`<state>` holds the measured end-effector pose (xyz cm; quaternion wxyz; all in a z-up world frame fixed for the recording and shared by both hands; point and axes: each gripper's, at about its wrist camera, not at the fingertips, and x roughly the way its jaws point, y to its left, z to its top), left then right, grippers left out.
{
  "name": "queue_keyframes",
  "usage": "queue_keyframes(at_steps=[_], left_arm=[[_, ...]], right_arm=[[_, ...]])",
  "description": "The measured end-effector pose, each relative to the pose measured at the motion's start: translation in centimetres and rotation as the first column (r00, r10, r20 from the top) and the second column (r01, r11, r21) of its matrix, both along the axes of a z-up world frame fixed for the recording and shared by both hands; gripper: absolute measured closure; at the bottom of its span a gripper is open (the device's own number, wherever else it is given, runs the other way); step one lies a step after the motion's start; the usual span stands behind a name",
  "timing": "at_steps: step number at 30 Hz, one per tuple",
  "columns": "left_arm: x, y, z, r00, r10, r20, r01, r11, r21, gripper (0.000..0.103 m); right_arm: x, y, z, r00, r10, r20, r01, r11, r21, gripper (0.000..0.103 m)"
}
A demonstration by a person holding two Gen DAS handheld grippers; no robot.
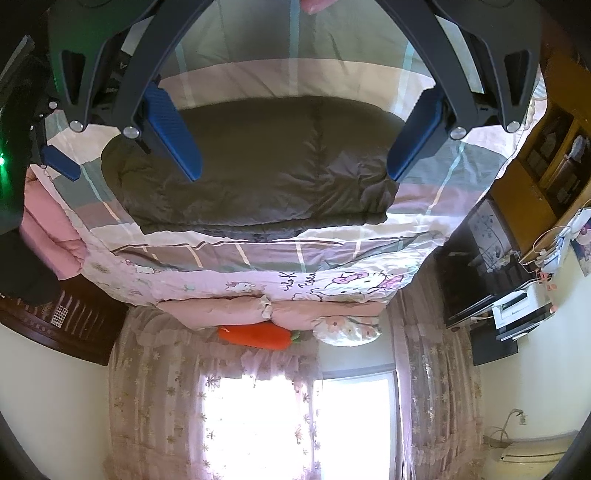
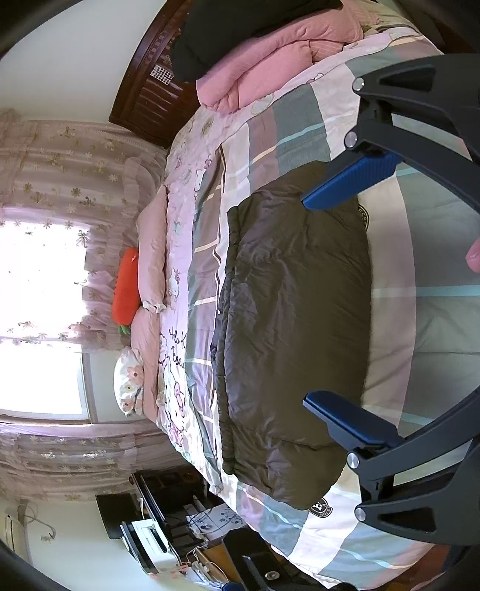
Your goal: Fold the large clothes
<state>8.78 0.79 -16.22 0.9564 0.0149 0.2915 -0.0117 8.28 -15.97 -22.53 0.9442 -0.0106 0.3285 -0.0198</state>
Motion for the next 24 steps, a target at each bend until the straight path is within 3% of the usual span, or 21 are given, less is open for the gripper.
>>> queue_keyframes(at_steps=[14, 18, 22, 24], left_arm=[[1.3, 1.2, -0.8, 0.998, -0.008, -0.059, 0.002, 0.995, -0.102, 0.002], [1.4, 1.0, -0.9, 0.999, 0.027, -0.035, -0.029, 0.998, -0.047, 0.002], [1.9, 1.0, -2.2, 0.998, 0.021, -0.066, -0.024, 0.999, -0.047, 0.002], [2.5, 1.0, -4.2, 0.995, 0.091, -0.028, -0.089, 0.995, 0.037, 0.002]], right_arm=[[0.2, -0.1, -0.4, 1.0, 0.009, -0.016, -0.009, 1.0, 0.001, 0.005], [0.5, -0.1, -0.9, 0.999, 0.015, -0.029, -0.015, 1.0, 0.002, 0.005], [1.2, -0.4, -1.9, 0.998, 0.025, -0.059, -0.024, 0.999, 0.021, 0.005], [1.7, -1.3, -3.3, 0.998, 0.002, -0.061, 0.0, 0.999, 0.032, 0.005]])
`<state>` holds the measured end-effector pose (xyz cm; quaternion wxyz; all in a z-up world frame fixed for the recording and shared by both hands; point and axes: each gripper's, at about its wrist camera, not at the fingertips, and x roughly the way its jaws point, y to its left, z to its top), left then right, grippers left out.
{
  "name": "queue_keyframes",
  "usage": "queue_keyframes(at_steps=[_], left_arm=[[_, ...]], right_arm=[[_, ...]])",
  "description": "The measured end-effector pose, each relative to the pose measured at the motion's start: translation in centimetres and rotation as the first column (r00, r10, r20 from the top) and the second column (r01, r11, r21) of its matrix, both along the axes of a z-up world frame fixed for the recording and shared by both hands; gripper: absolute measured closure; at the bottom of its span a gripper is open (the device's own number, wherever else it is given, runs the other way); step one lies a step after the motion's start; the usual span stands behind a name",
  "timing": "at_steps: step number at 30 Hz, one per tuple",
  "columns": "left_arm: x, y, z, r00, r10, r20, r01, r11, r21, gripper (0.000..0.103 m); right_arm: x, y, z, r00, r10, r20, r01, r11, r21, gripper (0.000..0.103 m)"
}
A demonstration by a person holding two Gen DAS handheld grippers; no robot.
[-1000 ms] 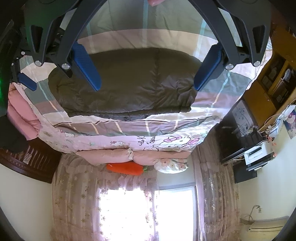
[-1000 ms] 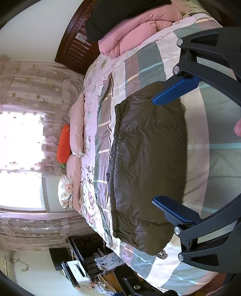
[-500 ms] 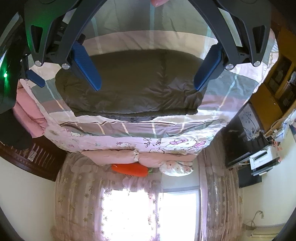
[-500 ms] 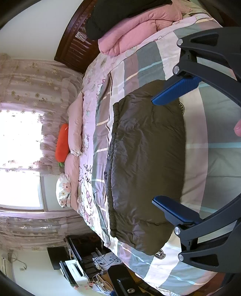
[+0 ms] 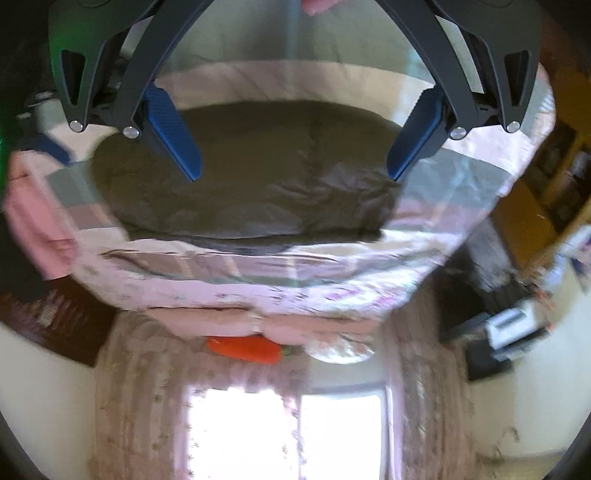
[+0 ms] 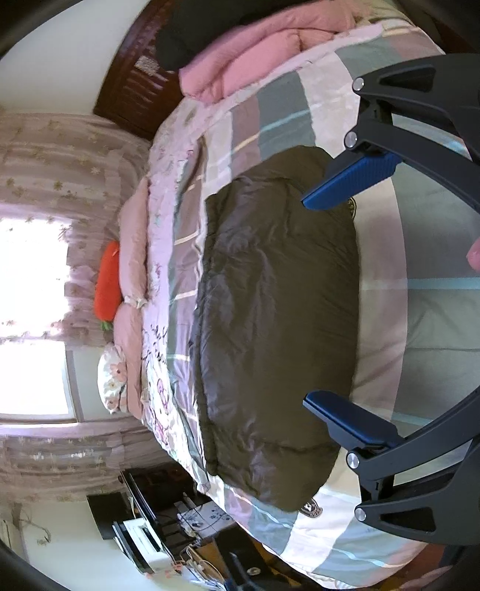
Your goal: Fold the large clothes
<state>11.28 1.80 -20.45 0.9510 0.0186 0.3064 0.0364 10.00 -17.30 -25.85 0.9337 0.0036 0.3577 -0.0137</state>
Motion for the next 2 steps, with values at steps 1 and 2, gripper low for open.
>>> queue_keyframes(at_steps=[1, 2], left_arm=[[0.6, 0.0, -1.7, 0.999, 0.049, 0.003, -0.049, 0.998, 0.05, 0.002], [1.1, 0.0, -3.4, 0.997, 0.075, -0.003, -0.075, 0.994, 0.078, 0.002]], right_arm=[[0.1, -0.8, -1.0, 0.999, -0.03, 0.009, 0.03, 1.0, -0.003, 0.005], [0.0, -1.7, -2.4, 0.998, -0.066, 0.022, 0.066, 0.998, -0.01, 0.005]])
